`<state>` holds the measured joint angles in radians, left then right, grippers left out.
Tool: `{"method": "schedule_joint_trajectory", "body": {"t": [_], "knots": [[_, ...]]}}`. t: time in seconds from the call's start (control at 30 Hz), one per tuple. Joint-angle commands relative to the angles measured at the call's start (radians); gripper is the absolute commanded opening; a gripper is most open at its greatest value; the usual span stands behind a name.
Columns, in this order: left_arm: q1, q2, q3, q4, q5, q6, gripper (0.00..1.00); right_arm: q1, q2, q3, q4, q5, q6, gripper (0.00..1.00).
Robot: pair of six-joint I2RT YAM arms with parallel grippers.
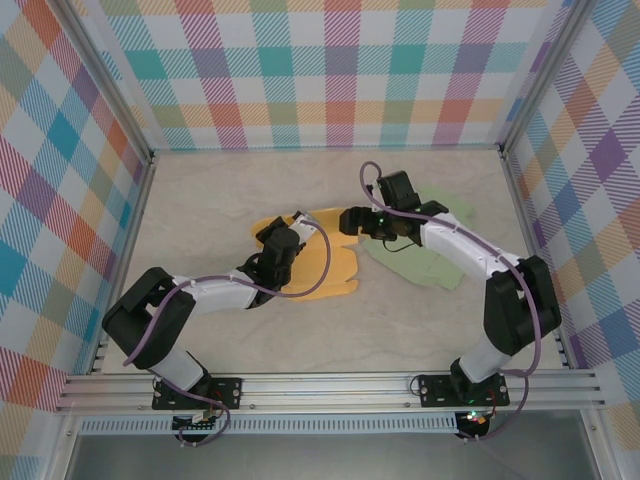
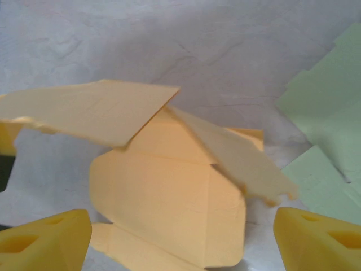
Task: Fold the paper box
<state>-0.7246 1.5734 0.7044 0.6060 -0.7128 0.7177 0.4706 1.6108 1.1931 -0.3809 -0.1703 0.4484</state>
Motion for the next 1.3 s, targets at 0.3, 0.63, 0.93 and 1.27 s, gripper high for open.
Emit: {"method": "schedule_joint_trajectory", "body": {"t": [0.3, 0.63, 0.93, 1.27], "knots": [[-0.011, -0.058, -0.069, 0.103, 0.079, 0.003, 0.00, -0.145, 0.226, 0.138, 0.169, 0.026, 0.028, 0.78], [-0.018, 0.000, -0.011, 0.096, -0.005, -0.014, 0.00, -0.158, 0.155, 0.144, 0.121, -0.078, 0.061, 0.75], [-0.032, 0.050, 0.036, 0.094, -0.038, -0.003, 0.00, -0.142, -0.102, 0.059, 0.016, -0.056, 0.090, 0.65], [-0.033, 0.056, 0.039, 0.092, -0.040, -0.004, 0.00, -0.060, 0.001, 0.183, 0.007, -0.147, 0.084, 0.62]]}}
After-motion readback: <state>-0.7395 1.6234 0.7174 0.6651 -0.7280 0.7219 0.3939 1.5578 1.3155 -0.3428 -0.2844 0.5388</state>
